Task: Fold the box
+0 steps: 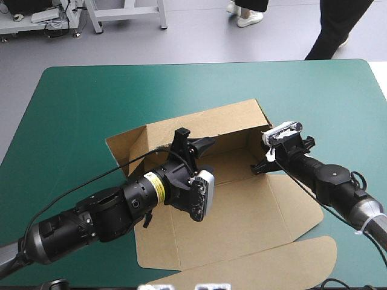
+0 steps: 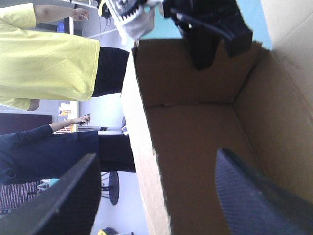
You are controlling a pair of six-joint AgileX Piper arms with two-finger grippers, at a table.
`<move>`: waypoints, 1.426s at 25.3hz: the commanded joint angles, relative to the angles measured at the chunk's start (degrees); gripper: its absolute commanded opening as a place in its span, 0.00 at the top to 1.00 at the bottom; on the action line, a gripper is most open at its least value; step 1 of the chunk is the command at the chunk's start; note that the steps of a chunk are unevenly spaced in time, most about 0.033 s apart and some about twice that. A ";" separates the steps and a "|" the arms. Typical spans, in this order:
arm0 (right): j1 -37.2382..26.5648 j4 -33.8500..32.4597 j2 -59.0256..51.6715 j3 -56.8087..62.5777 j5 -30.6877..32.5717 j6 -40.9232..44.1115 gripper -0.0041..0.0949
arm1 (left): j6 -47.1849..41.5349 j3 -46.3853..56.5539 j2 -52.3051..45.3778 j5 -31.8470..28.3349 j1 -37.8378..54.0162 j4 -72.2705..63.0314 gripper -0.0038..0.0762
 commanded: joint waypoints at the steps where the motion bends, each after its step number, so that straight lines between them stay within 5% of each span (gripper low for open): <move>1: -0.16 0.91 -1.39 -2.14 -1.40 -0.04 0.98 | -3.34 -2.69 -2.55 -1.35 -2.49 0.43 0.39; 5: -0.16 0.91 -1.39 -2.66 -4.34 -0.04 0.98 | -7.62 -6.16 -2.64 3.01 -2.73 0.43 0.58; 10: -0.16 0.70 -0.87 -5.12 -4.33 -0.04 0.98 | -8.88 -10.90 -2.64 8.32 -2.73 1.13 0.96; 21: -0.16 -0.41 2.83 -7.74 -2.64 -0.46 0.98 | -14.18 -23.11 -2.32 30.93 4.84 -3.63 0.94; 32: -0.16 -0.66 3.68 -8.80 -2.42 -1.29 0.98 | -14.74 -34.20 -2.42 49.66 43.23 -29.38 0.94; 36: -0.16 -0.99 3.57 -8.80 -0.83 -1.16 0.98 | -14.40 -29.84 -2.42 46.36 55.28 -33.07 0.94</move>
